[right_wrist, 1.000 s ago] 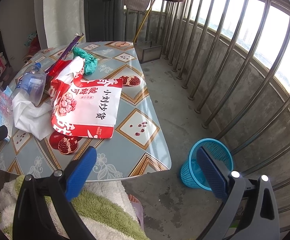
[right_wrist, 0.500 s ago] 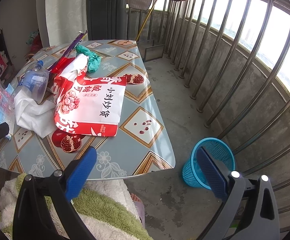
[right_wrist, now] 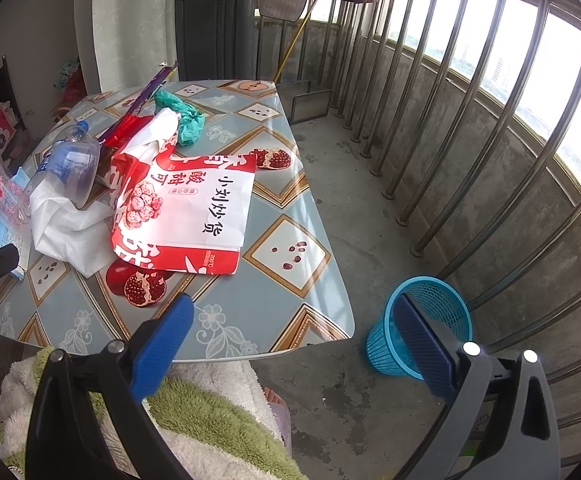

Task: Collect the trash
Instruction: 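Grasp the clear plastic bag with the left tool while the right tool grasps the clear cup, then lift the plastic bag and clear cup and carry both toward the blue wastebasket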

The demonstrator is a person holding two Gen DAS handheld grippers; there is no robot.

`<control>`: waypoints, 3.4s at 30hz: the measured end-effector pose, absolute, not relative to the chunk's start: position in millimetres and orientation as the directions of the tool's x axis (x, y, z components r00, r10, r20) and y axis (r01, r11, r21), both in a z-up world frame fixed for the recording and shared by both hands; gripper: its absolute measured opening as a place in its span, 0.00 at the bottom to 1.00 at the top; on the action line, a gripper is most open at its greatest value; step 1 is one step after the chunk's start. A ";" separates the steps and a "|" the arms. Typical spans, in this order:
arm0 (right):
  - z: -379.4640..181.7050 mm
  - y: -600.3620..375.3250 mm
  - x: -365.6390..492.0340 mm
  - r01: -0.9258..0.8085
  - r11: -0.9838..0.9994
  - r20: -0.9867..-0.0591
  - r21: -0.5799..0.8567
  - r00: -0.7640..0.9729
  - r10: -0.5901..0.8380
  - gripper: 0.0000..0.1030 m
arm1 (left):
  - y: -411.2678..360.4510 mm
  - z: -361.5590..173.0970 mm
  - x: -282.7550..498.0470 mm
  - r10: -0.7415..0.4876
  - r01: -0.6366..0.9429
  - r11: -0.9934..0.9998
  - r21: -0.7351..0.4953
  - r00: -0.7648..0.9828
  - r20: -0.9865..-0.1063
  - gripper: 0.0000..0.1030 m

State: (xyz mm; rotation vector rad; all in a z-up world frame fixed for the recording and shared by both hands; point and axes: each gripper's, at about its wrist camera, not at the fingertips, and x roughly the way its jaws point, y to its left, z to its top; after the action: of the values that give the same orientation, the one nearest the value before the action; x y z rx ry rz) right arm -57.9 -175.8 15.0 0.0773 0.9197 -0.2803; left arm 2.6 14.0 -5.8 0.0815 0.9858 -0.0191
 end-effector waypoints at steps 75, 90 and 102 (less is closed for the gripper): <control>11.4 -16.5 156.4 -0.223 0.942 -0.778 0.251 0.533 0.333 0.81 | 132.4 -15.3 78.3 -0.298 0.115 0.946 -0.302 0.670 -0.680 0.09; -9.7 -10.7 169.2 -0.229 0.938 -0.807 0.261 0.482 0.342 0.82 | 132.6 -14.9 79.9 -0.296 0.109 0.946 -0.304 0.673 -0.678 0.07; 7.7 -24.3 161.3 -0.219 0.929 -0.773 0.298 0.515 0.369 0.81 | 133.6 -6.8 75.4 -0.298 0.121 0.945 -0.302 0.698 -0.651 0.05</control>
State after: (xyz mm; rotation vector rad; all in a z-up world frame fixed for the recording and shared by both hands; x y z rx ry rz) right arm 161.3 -24.3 7.7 0.1703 0.9676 0.3552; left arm 75.4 133.6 -6.8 -0.2447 0.7648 -0.2361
